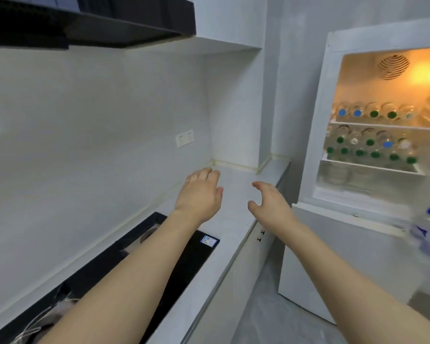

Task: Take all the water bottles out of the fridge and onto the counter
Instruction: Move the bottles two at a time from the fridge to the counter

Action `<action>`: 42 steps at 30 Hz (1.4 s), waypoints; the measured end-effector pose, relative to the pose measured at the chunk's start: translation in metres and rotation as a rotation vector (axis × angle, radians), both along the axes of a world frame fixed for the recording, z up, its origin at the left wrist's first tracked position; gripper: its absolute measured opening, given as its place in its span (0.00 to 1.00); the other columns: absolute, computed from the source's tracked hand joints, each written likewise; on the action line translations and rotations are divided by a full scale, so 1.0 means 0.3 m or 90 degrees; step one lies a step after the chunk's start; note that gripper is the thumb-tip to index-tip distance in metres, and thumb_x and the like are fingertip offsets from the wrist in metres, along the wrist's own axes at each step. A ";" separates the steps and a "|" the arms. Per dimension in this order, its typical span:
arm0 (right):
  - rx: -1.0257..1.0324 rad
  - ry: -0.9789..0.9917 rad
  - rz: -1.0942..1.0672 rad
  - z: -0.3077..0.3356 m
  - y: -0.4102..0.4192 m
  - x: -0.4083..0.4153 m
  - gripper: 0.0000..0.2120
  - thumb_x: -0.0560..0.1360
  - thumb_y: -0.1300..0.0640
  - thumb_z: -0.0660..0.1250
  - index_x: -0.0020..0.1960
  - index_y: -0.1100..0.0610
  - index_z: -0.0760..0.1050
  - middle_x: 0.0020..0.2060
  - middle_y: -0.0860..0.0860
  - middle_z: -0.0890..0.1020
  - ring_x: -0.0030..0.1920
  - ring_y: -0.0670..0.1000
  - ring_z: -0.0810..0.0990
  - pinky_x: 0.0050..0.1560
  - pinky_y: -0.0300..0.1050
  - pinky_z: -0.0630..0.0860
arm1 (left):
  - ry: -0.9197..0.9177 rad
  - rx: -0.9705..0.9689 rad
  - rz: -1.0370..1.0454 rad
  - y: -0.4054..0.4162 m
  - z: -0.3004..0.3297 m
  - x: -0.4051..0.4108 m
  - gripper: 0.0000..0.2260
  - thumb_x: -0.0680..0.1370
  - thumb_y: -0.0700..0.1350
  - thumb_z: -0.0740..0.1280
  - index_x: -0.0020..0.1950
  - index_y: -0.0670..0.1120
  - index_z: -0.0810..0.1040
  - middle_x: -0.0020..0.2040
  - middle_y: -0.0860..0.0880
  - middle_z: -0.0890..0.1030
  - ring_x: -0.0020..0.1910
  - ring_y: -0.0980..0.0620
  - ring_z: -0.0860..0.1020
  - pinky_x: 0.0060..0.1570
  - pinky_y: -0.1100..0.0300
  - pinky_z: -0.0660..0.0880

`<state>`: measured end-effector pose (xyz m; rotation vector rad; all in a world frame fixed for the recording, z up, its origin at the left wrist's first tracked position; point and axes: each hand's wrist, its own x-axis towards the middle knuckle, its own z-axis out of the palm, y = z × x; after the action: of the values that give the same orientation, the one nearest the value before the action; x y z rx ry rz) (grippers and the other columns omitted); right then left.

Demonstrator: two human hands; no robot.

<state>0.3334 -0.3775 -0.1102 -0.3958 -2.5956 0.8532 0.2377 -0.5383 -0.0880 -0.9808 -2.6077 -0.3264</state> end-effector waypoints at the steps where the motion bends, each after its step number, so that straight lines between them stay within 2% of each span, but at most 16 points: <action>1: -0.001 0.002 -0.012 -0.005 0.036 -0.008 0.26 0.77 0.55 0.62 0.74 0.55 0.61 0.72 0.51 0.66 0.69 0.52 0.68 0.67 0.43 0.63 | -0.002 -0.002 -0.012 0.041 -0.004 -0.013 0.20 0.83 0.49 0.55 0.74 0.44 0.64 0.73 0.45 0.65 0.70 0.43 0.64 0.70 0.52 0.58; 8: -0.004 -0.011 -0.083 -0.025 0.334 -0.132 0.26 0.77 0.55 0.62 0.74 0.56 0.61 0.72 0.52 0.66 0.70 0.51 0.67 0.68 0.44 0.63 | 0.004 0.001 -0.092 0.372 -0.024 -0.224 0.19 0.82 0.48 0.56 0.72 0.43 0.66 0.71 0.45 0.68 0.68 0.43 0.66 0.69 0.52 0.61; 19: -0.005 0.012 -0.207 0.057 0.795 -0.396 0.25 0.77 0.55 0.62 0.74 0.54 0.62 0.71 0.51 0.67 0.71 0.51 0.66 0.68 0.44 0.63 | 0.020 0.055 -0.217 0.901 0.103 -0.581 0.19 0.82 0.47 0.57 0.72 0.43 0.66 0.70 0.45 0.68 0.67 0.43 0.67 0.65 0.53 0.65; 22: -0.024 0.000 -0.253 0.052 0.893 -0.382 0.26 0.77 0.55 0.62 0.74 0.53 0.62 0.72 0.49 0.67 0.71 0.50 0.66 0.69 0.46 0.64 | -0.001 0.060 -0.260 1.033 0.107 -0.597 0.20 0.82 0.47 0.57 0.73 0.44 0.65 0.72 0.46 0.68 0.68 0.44 0.67 0.64 0.51 0.67; 30: -0.008 0.042 -0.374 0.141 1.215 -0.326 0.26 0.76 0.59 0.64 0.72 0.59 0.64 0.69 0.54 0.70 0.69 0.53 0.68 0.67 0.44 0.64 | 0.026 0.059 -0.404 1.415 0.169 -0.569 0.20 0.81 0.45 0.57 0.73 0.43 0.64 0.72 0.45 0.66 0.69 0.44 0.66 0.65 0.53 0.66; 36: -0.014 0.112 -0.444 0.192 1.509 -0.305 0.24 0.75 0.58 0.64 0.71 0.56 0.67 0.67 0.53 0.73 0.63 0.54 0.74 0.56 0.45 0.70 | 0.068 0.069 -0.486 1.753 0.228 -0.547 0.18 0.80 0.43 0.59 0.70 0.42 0.68 0.68 0.42 0.71 0.64 0.42 0.69 0.63 0.51 0.68; 38: -0.022 0.133 -0.452 0.202 1.595 -0.307 0.23 0.76 0.57 0.64 0.71 0.55 0.67 0.66 0.53 0.74 0.62 0.54 0.74 0.57 0.47 0.72 | 0.074 0.067 -0.487 1.846 0.250 -0.549 0.19 0.80 0.44 0.59 0.70 0.42 0.68 0.68 0.42 0.70 0.64 0.42 0.69 0.61 0.50 0.69; 42: -0.042 0.167 -0.484 0.245 1.814 -0.310 0.24 0.77 0.54 0.63 0.72 0.54 0.65 0.69 0.52 0.72 0.64 0.54 0.73 0.59 0.50 0.73 | 0.094 0.061 -0.510 2.064 0.301 -0.556 0.21 0.80 0.45 0.58 0.72 0.43 0.66 0.72 0.43 0.67 0.69 0.43 0.67 0.64 0.49 0.69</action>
<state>0.2404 0.1666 -0.0367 -1.1091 -1.9306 0.6493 0.0708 0.0808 0.0023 -1.8930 -1.9352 -0.5295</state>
